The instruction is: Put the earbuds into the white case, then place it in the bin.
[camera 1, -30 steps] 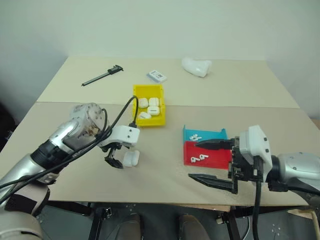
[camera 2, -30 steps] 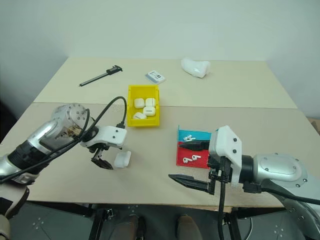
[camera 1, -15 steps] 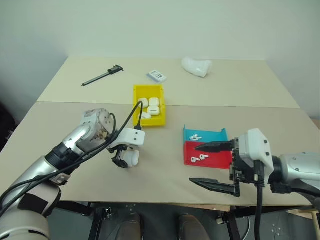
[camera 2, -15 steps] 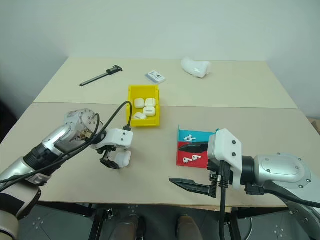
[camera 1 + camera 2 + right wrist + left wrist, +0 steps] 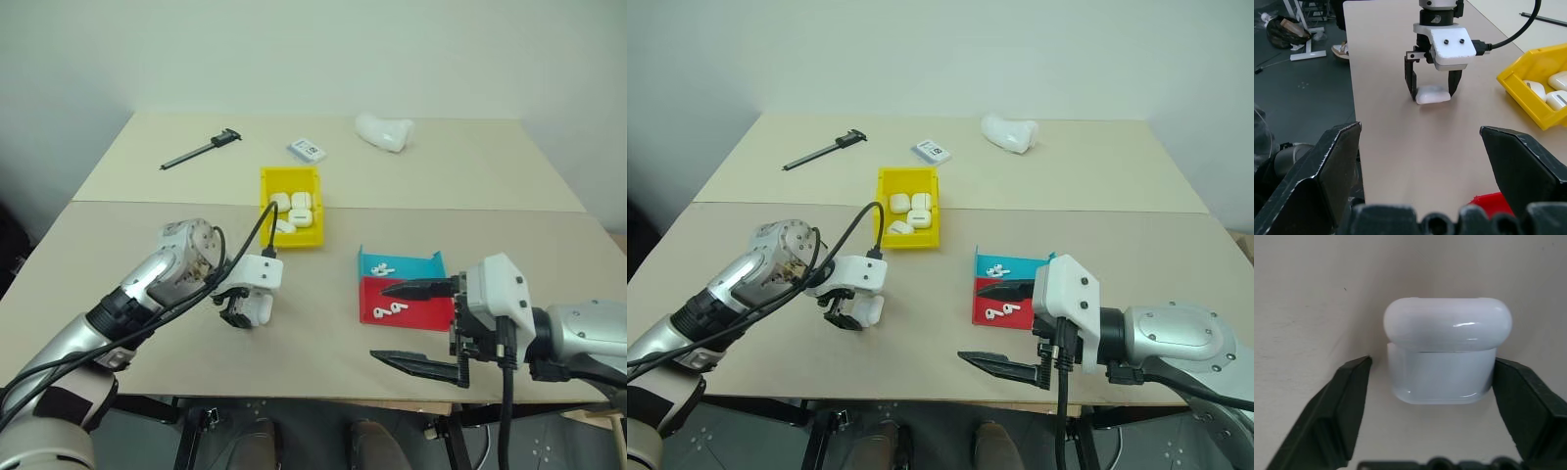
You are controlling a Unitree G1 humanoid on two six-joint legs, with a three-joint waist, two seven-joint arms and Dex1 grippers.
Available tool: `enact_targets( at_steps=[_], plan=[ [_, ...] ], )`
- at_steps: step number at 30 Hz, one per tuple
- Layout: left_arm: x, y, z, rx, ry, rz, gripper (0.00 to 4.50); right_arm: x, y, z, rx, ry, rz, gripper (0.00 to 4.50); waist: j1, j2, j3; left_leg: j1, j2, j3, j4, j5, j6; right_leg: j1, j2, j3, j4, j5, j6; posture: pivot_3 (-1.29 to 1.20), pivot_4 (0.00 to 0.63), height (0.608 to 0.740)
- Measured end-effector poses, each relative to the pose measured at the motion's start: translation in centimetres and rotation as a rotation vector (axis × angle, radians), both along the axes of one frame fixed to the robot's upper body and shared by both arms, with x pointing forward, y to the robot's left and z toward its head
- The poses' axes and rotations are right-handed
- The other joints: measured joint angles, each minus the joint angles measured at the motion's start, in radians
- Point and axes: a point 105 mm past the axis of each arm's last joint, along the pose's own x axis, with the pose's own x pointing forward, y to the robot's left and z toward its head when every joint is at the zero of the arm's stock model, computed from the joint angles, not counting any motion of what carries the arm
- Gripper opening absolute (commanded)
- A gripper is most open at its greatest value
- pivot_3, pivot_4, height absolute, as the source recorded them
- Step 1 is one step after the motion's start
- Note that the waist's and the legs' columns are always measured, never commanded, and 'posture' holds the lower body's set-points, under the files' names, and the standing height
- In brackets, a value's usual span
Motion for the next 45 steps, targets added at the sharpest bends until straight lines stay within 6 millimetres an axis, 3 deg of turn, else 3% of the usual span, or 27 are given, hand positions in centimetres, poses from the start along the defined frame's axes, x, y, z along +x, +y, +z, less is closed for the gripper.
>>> enact_targets(
  at_steps=[1,13,15,20,23,26,29,33,38,45],
  plan=[
    [0.0,0.0,0.0,0.003,-0.004,-0.006,2.80,0.0,0.0,0.0,0.000,0.000,0.000,4.50,0.000,0.000,0.000,0.000,0.000,0.000,0.000,0.000,0.000,0.000,0.000,0.000,0.000,0.000,0.000,0.00,0.150,0.740],
    [-0.3,1.0,0.4,-0.065,0.011,0.021,2.78,0.1,-0.2,-0.2,-0.007,0.002,-0.007,4.50,-0.013,0.000,0.000,-0.001,0.000,0.000,0.000,0.000,0.000,-0.001,0.000,0.000,0.000,0.000,0.000,0.00,0.150,0.740],
    [0.0,0.9,1.6,-0.175,0.013,0.045,2.78,0.2,-0.4,-0.3,-0.010,0.003,-0.018,4.50,-0.012,0.000,0.000,-0.001,0.001,-0.001,0.000,0.000,0.000,-0.001,0.000,-0.001,0.000,0.000,0.000,0.00,0.150,0.740],
    [0.9,-0.8,8.0,-0.743,-0.052,0.023,2.78,1.7,-2.0,-0.1,-0.062,-0.013,-0.070,4.50,-0.011,0.000,0.000,-0.001,0.000,0.000,0.001,0.000,0.001,0.000,-0.001,0.000,0.000,0.000,0.000,0.00,0.150,0.740],
    [1.0,-1.2,8.2,-0.832,-0.090,-0.004,2.78,2.9,-3.0,0.0,-0.181,-0.043,-0.111,4.50,-0.012,0.001,0.000,0.000,0.000,0.001,0.001,-0.001,0.001,-0.001,0.000,0.000,0.001,0.000,0.000,0.00,0.150,0.740],
    [1.2,-3.0,8.2,-0.962,-0.110,-0.040,2.78,4.8,-3.9,-0.6,-0.336,-0.025,-0.167,4.50,-0.013,0.001,-0.001,-0.001,0.001,0.002,0.002,0.000,0.001,-0.001,-0.001,-0.001,0.001,0.000,0.000,0.00,0.150,0.740],
    [0.6,-5.6,9.6,-1.166,-0.088,-0.096,2.78,6.3,-4.4,-1.8,-0.439,0.018,-0.167,3.95,-0.013,0.001,-0.001,-0.002,0.001,0.002,0.002,-0.001,0.001,-0.001,-0.001,-0.001,0.000,0.000,0.000,0.00,0.150,0.740],
    [-1.5,-7.4,11.5,-1.378,-0.046,-0.212,2.78,7.9,-4.0,-3.7,-0.569,0.048,-0.106,2.63,-0.024,0.002,-0.001,-0.002,0.001,0.001,0.003,-0.001,0.002,-0.003,0.000,0.002,0.000,0.000,0.000,0.00,0.150,0.740],
    [-2.9,-7.9,12.2,-1.463,-0.005,-0.274,2.78,10.1,-3.9,-6.5,-0.726,0.071,-0.074,2.63,-0.022,0.002,-0.001,-0.001,0.001,0.002,0.004,-0.001,0.002,-0.002,0.000,0.002,0.002,0.000,0.000,0.00,0.150,0.740],
    [-4.6,-7.8,11.7,-1.475,0.059,-0.290,2.78,11.9,-3.9,-8.4,-0.862,0.047,-0.048,2.63,-0.018,0.002,-0.001,-0.002,0.001,0.002,0.004,-0.001,0.002,-0.002,0.000,0.002,0.002,0.000,0.000,0.00,0.150,0.740]
  ],
)
